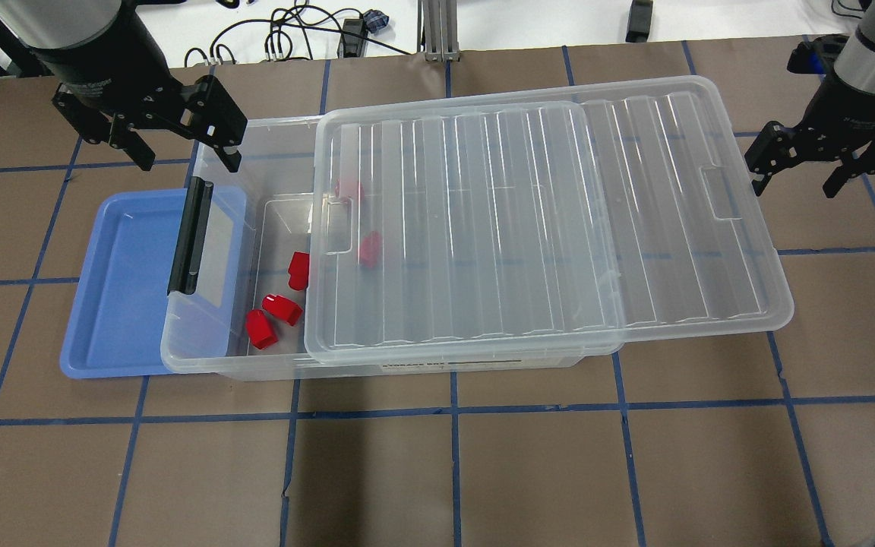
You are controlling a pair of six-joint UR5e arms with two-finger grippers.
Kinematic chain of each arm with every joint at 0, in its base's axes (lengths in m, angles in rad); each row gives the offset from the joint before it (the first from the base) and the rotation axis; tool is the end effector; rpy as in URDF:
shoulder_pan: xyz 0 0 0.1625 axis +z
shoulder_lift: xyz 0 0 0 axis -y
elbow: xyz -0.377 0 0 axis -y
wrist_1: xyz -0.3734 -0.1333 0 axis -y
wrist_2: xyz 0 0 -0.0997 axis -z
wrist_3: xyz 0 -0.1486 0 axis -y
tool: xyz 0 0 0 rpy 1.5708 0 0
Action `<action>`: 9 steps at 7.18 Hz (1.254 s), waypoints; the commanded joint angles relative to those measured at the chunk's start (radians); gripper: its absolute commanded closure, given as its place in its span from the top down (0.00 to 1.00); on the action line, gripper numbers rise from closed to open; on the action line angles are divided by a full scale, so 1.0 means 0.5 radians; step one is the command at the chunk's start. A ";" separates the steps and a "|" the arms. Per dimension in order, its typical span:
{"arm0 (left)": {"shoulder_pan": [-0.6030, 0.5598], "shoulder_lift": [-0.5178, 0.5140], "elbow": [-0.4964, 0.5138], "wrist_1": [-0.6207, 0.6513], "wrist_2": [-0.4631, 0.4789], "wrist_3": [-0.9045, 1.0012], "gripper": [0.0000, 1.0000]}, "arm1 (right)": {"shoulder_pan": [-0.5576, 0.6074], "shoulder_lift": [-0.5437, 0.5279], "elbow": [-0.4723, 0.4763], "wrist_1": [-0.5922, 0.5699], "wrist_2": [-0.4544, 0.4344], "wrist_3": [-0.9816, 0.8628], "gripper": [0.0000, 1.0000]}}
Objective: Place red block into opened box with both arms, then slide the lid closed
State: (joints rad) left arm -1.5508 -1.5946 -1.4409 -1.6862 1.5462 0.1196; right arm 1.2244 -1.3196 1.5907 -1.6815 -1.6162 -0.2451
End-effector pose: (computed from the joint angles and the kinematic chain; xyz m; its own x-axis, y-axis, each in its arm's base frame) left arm -0.1274 -0.4812 0.4295 -0.9947 0.0992 0.0255 0.0994 0.9950 0.0063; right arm -0.0603 -0.5398 0.2652 -0.9953 0.0971 0.0047 0.0965 0.9814 0.1658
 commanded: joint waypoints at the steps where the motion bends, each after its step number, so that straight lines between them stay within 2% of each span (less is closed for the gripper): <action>1: 0.000 -0.011 -0.008 0.035 -0.006 0.000 1.00 | 0.067 0.001 0.000 0.010 0.023 0.121 1.00; 7: 0.000 -0.008 -0.014 0.038 -0.009 0.000 1.00 | 0.438 0.001 0.009 -0.009 0.036 0.640 1.00; 9: 0.003 0.001 -0.017 0.038 -0.009 0.000 1.00 | 0.521 0.004 0.009 -0.027 0.036 0.689 1.00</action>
State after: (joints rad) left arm -1.5506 -1.5971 -1.4485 -1.6674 1.5418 0.1197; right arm 1.4615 -1.3162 1.5955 -1.6907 -1.5986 0.0857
